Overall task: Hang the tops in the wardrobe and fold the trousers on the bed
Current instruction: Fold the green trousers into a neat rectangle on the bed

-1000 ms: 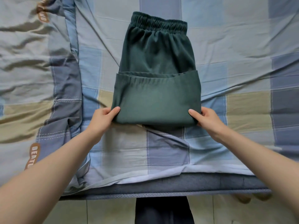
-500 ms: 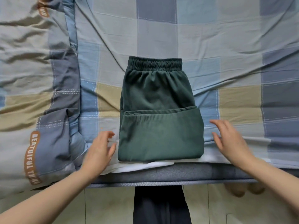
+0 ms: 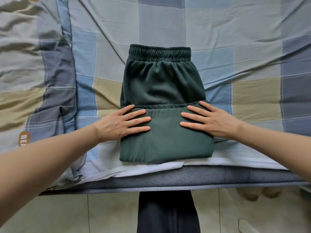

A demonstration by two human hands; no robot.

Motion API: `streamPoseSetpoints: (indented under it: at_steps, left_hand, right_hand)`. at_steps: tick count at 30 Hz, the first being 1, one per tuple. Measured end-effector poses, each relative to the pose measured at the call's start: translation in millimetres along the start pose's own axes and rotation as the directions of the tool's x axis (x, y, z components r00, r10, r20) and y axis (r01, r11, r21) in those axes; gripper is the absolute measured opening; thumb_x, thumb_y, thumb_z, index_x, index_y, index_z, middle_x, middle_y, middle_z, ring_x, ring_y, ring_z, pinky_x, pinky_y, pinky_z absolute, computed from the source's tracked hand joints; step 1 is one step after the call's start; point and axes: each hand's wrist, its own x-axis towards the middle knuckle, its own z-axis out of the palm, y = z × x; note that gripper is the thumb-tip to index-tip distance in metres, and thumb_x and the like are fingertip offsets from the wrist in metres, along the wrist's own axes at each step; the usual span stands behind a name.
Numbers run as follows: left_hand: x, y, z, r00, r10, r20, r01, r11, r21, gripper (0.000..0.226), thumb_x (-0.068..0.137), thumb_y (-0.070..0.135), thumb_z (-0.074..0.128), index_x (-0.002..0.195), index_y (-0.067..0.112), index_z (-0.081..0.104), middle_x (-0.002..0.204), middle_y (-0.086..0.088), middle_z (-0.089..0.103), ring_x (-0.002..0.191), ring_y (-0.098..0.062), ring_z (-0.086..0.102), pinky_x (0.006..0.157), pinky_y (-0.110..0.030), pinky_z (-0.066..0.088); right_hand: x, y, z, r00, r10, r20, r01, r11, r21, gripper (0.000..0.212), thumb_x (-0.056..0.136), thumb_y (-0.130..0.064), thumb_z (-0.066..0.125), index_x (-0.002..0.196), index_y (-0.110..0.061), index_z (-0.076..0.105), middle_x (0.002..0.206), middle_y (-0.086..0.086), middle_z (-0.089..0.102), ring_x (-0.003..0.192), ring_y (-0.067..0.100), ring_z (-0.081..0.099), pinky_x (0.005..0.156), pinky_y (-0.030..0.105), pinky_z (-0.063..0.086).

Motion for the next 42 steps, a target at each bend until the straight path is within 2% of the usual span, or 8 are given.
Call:
streamPoseSetpoints:
  at_steps: [9, 11, 13, 15, 18, 28, 35, 42]
  left_hand:
    - [-32.2, 25.2, -26.8, 0.993, 0.116, -0.025, -0.116, 0.906, -0.406, 0.050, 0.098, 0.027, 0.029, 0.145, 0.035, 0.044, 0.150, 0.017, 0.041, 0.141, -0.009, 0.035, 0.115, -0.035, 0.032]
    - [-46.0, 30.2, -24.4, 0.992, -0.009, 0.130, 0.106, 0.628, -0.771, 0.043, 0.099, 0.033, 0.039, 0.139, 0.045, 0.048, 0.146, 0.029, 0.039, 0.135, 0.009, 0.034, 0.112, -0.015, 0.028]
    - [-51.2, 31.0, -30.1, 0.870, -0.290, 0.399, 0.434, 0.063, -0.899, 0.026, 0.096, 0.027, 0.060, 0.116, 0.043, 0.067, 0.122, 0.026, 0.064, 0.112, 0.006, 0.058, 0.089, -0.010, 0.047]
    - [-49.1, 25.0, -31.6, 0.673, -0.520, 0.527, 0.365, -0.387, -0.847, 0.015, 0.093, 0.031, 0.058, 0.102, 0.027, 0.069, 0.097, 0.011, 0.076, 0.093, -0.011, 0.071, 0.070, -0.016, 0.054]
    - [-39.2, 15.9, -32.8, 0.521, -0.599, 0.608, 0.121, -0.653, -0.747, 0.031, 0.100, 0.040, 0.045, 0.101, 0.019, 0.067, 0.096, -0.002, 0.076, 0.087, -0.016, 0.072, 0.068, -0.022, 0.057]
    - [7.4, 16.0, -58.9, 0.177, -0.963, 0.206, 0.089, -0.193, -0.977, 0.020, 0.100, 0.013, 0.046, 0.113, 0.021, 0.060, 0.105, 0.008, 0.064, 0.094, 0.004, 0.057, 0.084, -0.013, 0.043]
    - [30.0, 9.6, -28.1, 0.040, -0.864, 0.501, 0.366, -0.454, -0.812, 0.025, 0.102, 0.019, 0.041, 0.094, 0.001, 0.056, 0.098, -0.022, 0.060, 0.096, -0.037, 0.052, 0.079, -0.041, 0.037]
    - [49.2, 29.2, -34.6, 0.044, -0.848, 0.529, 0.269, -0.500, -0.823, 0.034, 0.096, 0.046, 0.050, 0.112, 0.016, 0.053, 0.107, 0.003, 0.064, 0.103, -0.027, 0.057, 0.085, -0.036, 0.042]
  right_hand:
    - [-30.3, -9.4, -31.3, 0.985, -0.126, 0.115, 0.024, 0.771, 0.636, 0.060, 0.101, -0.015, 0.038, 0.147, -0.047, 0.016, 0.157, -0.020, 0.017, 0.146, 0.006, 0.011, 0.121, 0.032, 0.011]
    - [-38.2, -13.3, -38.0, 0.969, -0.123, 0.215, -0.159, 0.355, 0.921, 0.058, 0.096, -0.013, 0.055, 0.143, -0.042, 0.037, 0.151, -0.018, 0.034, 0.140, -0.004, 0.024, 0.116, 0.021, 0.020]
    - [-37.2, -13.1, -44.2, 0.962, 0.039, 0.271, -0.263, -0.143, 0.954, 0.039, 0.093, -0.005, 0.060, 0.126, -0.026, 0.061, 0.134, -0.002, 0.059, 0.121, 0.000, 0.052, 0.102, 0.020, 0.041]
    - [-28.2, -12.0, -45.7, 0.846, 0.304, 0.438, -0.260, -0.482, 0.837, 0.018, 0.094, -0.011, 0.058, 0.109, -0.017, 0.066, 0.118, 0.015, 0.067, 0.101, 0.012, 0.064, 0.084, 0.025, 0.055]
    - [-7.1, -12.3, -46.1, 0.586, 0.420, 0.693, -0.200, -0.753, 0.626, 0.026, 0.099, -0.030, 0.049, 0.113, -0.012, 0.060, 0.114, 0.013, 0.066, 0.091, 0.018, 0.066, 0.071, 0.028, 0.055]
    - [24.6, -41.4, -49.6, 0.252, 0.829, 0.500, -0.204, -0.459, 0.865, 0.013, 0.099, -0.025, 0.047, 0.109, -0.016, 0.048, 0.098, -0.009, 0.059, 0.088, 0.009, 0.054, 0.072, 0.024, 0.036]
    - [31.0, -42.0, -32.7, 0.146, 0.737, 0.660, -0.256, -0.616, 0.745, 0.036, 0.101, -0.029, 0.038, 0.133, -0.012, 0.042, 0.117, 0.006, 0.057, 0.114, 0.028, 0.052, 0.097, 0.040, 0.040]
    - [64.1, -60.2, -43.3, 0.170, 0.882, 0.440, -0.444, -0.330, 0.833, 0.065, 0.097, -0.039, 0.044, 0.151, -0.024, 0.012, 0.145, 0.011, 0.035, 0.123, 0.034, 0.044, 0.097, 0.042, 0.037]
